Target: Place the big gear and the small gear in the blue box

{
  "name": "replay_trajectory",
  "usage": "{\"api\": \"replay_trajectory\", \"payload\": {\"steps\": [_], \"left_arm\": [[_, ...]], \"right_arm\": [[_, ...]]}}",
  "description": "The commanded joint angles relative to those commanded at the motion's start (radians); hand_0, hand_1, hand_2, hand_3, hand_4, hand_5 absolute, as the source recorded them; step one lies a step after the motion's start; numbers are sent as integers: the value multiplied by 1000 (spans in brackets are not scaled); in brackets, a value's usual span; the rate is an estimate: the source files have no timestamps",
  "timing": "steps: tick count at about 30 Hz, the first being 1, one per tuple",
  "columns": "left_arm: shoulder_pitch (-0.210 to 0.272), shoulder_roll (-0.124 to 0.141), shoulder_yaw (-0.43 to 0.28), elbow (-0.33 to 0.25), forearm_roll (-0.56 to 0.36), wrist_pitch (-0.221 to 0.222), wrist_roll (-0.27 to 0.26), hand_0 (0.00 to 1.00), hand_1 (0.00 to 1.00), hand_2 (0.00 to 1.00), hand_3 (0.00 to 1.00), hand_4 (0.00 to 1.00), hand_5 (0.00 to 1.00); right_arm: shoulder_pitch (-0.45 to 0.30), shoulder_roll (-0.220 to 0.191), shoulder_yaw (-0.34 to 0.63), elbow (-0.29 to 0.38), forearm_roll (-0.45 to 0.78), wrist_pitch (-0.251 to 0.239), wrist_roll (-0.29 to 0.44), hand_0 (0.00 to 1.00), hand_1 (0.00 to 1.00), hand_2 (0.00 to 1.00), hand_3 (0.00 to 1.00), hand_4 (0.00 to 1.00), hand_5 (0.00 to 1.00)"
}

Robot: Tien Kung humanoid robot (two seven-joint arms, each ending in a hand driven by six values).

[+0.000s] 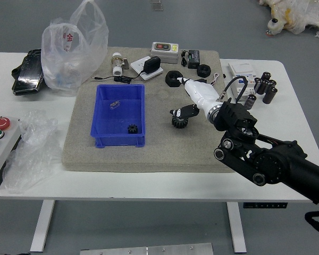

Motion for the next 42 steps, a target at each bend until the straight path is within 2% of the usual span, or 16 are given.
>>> {"api": "replay_trajectory", "payload": {"steps": [8, 9, 14, 15, 20, 21, 26, 27, 32, 33, 34, 42], "left_arm": [[-3, -2, 1, 0, 1, -1, -1, 652, 601, 571, 683, 668, 357], [-3, -2, 1, 0, 2, -1, -1, 651, 603, 571, 683, 668, 355], [-3, -2, -1, 0, 4, -2, 1, 651, 603, 571, 683, 668, 355], [-3, -2, -2, -1, 5, -2, 2, 652, 602, 571, 683, 667, 353], [-5, -2, -2, 0, 6, -3, 1, 652, 602, 571, 683, 667, 353], [-5, -2, -1, 0, 6, -3, 1, 651, 603, 571, 683, 667, 355], [-6, -2, 2, 0, 4, -4, -1, 651, 603, 571, 683, 667, 355], [-6, -2, 3, 0, 3, -4, -2, 651, 601, 571, 683, 667, 355], [-6, -2, 3, 0, 3, -4, -3, 651, 601, 571, 683, 667, 355], [-6, -2, 3, 0, 4, -4, -2, 651, 602, 571, 683, 667, 356], [-6, -2, 3, 0, 4, -4, -2, 651, 602, 571, 683, 667, 356], [-6, -1, 1, -1, 4, -4, 0, 652, 602, 571, 683, 668, 356]], "right_arm": [[6, 15, -38, -48, 29, 8, 8, 486, 777, 904, 939, 998, 474], [7, 16, -43, -54, 34, 9, 9, 476, 771, 858, 923, 998, 486], [14, 27, -85, -82, 58, 8, 2, 476, 771, 858, 923, 998, 486], [14, 30, -95, -89, 62, 5, -2, 419, 693, 688, 831, 811, 210], [14, 41, -137, -118, 80, -7, -18, 419, 693, 688, 831, 811, 210], [14, 42, -141, -121, 82, -10, -20, 390, 611, 527, 656, 436, 2], [13, 40, -157, -127, 83, -49, -12, 390, 611, 527, 656, 436, 2], [13, 39, -159, -126, 82, -62, -6, 380, 527, 394, 495, 386, 2], [15, 31, -154, -117, 81, -109, 22, 380, 527, 394, 495, 386, 2], [15, 31, -153, -115, 83, -115, 27, 388, 509, 372, 452, 342, 2], [15, 30, -151, -113, 85, -121, 33, 388, 509, 372, 452, 342, 2], [23, 20, -125, -57, 67, -145, 47, 396, 506, 371, 446, 345, 2]]}}
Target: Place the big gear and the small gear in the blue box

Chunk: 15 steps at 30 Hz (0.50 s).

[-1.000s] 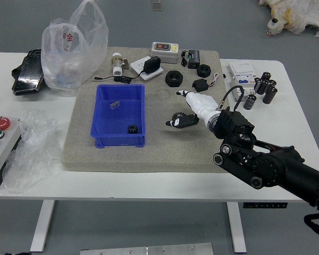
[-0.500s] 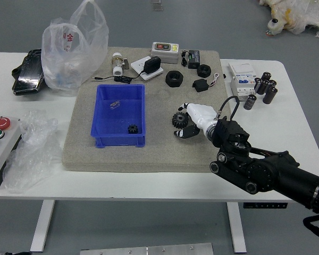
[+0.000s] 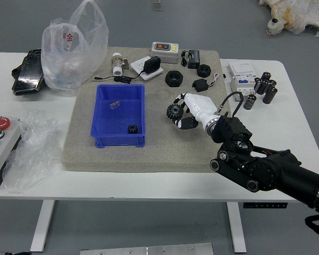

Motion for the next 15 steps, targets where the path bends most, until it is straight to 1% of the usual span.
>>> {"api": "replay_trajectory", "payload": {"steps": [5, 8, 9, 11, 14, 15], "left_arm": [[2, 3, -8, -1, 8, 0, 6, 651, 602, 572, 683, 668, 358], [2, 4, -14, -2, 15, -1, 10, 651, 602, 572, 683, 668, 358], [1, 4, -16, -2, 17, -2, 11, 651, 602, 571, 683, 668, 358], [0, 6, -19, -3, 22, -3, 13, 651, 602, 571, 683, 668, 358], [-2, 6, -22, -3, 26, -4, 14, 651, 602, 571, 683, 668, 358], [-3, 7, -23, -3, 27, -4, 15, 651, 602, 571, 684, 667, 355]], "right_arm": [[40, 5, 8, 72, -38, -2, -6, 407, 505, 371, 448, 350, 2], [81, 19, -18, 115, -49, -2, -7, 407, 505, 371, 448, 350, 2], [96, 26, -33, 125, -47, -1, -6, 433, 514, 387, 457, 369, 2], [129, 44, -71, 137, -35, 5, -5, 433, 514, 387, 457, 369, 2], [158, 67, -117, 133, -18, 14, -1, 433, 514, 387, 457, 369, 2], [165, 75, -129, 128, -11, 16, 2, 515, 604, 576, 594, 477, 2]]}}
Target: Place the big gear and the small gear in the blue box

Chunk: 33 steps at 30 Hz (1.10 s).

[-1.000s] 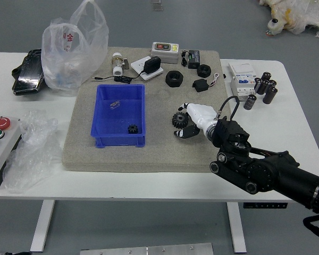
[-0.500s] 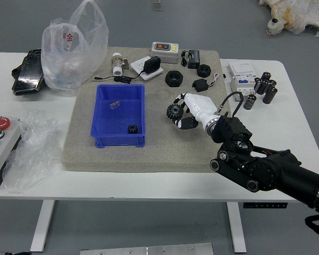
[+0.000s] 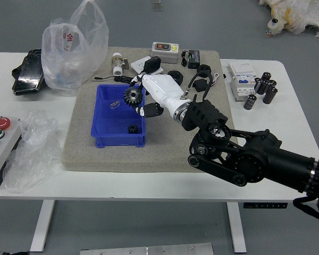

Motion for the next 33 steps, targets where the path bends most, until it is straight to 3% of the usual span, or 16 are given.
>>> {"api": "replay_trajectory", "payload": {"steps": [5, 6, 11, 12, 17, 18, 33], "left_arm": [[1, -1, 0, 0, 0, 0, 1, 651, 602, 571, 684, 667, 355], [2, -1, 0, 0, 0, 0, 1, 651, 602, 571, 682, 668, 358], [4, 0, -4, -1, 3, 1, 4, 651, 602, 571, 682, 668, 358], [3, 1, -6, -1, 4, 1, 5, 651, 602, 572, 682, 668, 359], [3, 2, -10, -2, 6, 1, 7, 651, 602, 572, 682, 668, 359], [3, 2, -11, -2, 7, 1, 8, 651, 602, 571, 681, 668, 358], [2, 0, -10, -1, 5, 2, 6, 651, 602, 571, 681, 667, 357]], "right_arm": [[7, 21, -22, -26, 14, 10, 7, 515, 604, 576, 594, 477, 2], [6, 23, -24, -31, 14, 11, 7, 425, 631, 641, 643, 409, 90], [4, 32, -32, -48, 12, 17, 2, 425, 631, 641, 643, 409, 90], [3, 34, -35, -51, 12, 22, -2, 398, 650, 687, 684, 485, 105], [-1, 40, -38, -62, 10, 47, -14, 398, 650, 687, 684, 485, 105], [-2, 41, -37, -64, 10, 50, -15, 369, 672, 795, 828, 813, 277], [-11, 42, -11, -71, -9, 55, -18, 352, 669, 832, 911, 896, 342]]}}
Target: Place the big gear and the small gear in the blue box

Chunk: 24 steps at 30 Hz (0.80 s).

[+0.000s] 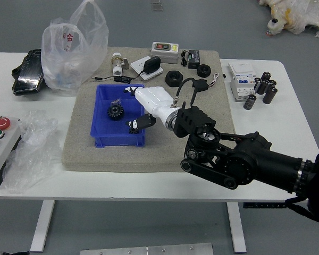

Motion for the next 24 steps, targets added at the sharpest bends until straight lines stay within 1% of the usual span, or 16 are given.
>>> {"api": "replay_trajectory", "payload": {"steps": [4, 5, 8, 9, 11, 14, 15, 17, 20, 21, 24], "left_arm": [[1, -1, 1, 0, -2, 1, -1, 651, 602, 571, 681, 667, 356], [1, -2, 2, 0, -3, 1, -1, 651, 602, 571, 681, 667, 356], [3, -5, 6, 1, -9, 2, -4, 651, 602, 571, 681, 667, 356], [3, -5, 6, 1, -9, 2, -4, 651, 601, 571, 681, 667, 356], [5, -5, 6, 1, -11, 3, -5, 651, 601, 571, 681, 667, 356], [4, -5, 10, 2, -15, 3, -8, 651, 601, 571, 681, 667, 356], [4, -5, 11, 2, -16, 3, -9, 651, 601, 571, 681, 667, 356], [2, -4, 13, 2, -18, 3, -11, 651, 601, 571, 681, 667, 356], [-3, -1, 16, 3, -17, 1, -15, 651, 601, 571, 681, 667, 356], [-4, 1, 18, 3, -17, 1, -17, 651, 600, 570, 680, 667, 355], [-7, 6, 30, 6, -23, 1, -30, 651, 600, 570, 680, 667, 355]], "right_arm": [[-14, -10, 38, 2, -4, -16, -2, 349, 667, 823, 895, 893, 351], [-20, -20, 57, 3, -3, -22, 1, 349, 667, 823, 895, 893, 351], [-47, -63, 121, 3, 8, -44, 19, 349, 667, 823, 895, 893, 351], [-57, -78, 141, 3, 11, -52, 27, 345, 658, 794, 852, 895, 357], [-81, -111, 188, 6, 23, -70, 46, 345, 658, 794, 852, 895, 357], [-128, -160, 269, 19, 61, -100, 91, 345, 658, 794, 852, 895, 357], [-144, -171, 294, 25, 77, -108, 108, 363, 646, 765, 806, 885, 372], [-178, -192, 353, 38, 115, -124, 147, 363, 646, 765, 806, 885, 372], [-225, -213, 433, 55, 176, -139, 207, 363, 646, 765, 806, 885, 372], [-239, -218, 457, 59, 196, -142, 226, 384, 639, 741, 771, 852, 407], [-283, -233, 531, 69, 268, -146, 289, 384, 639, 741, 771, 852, 407]]}}
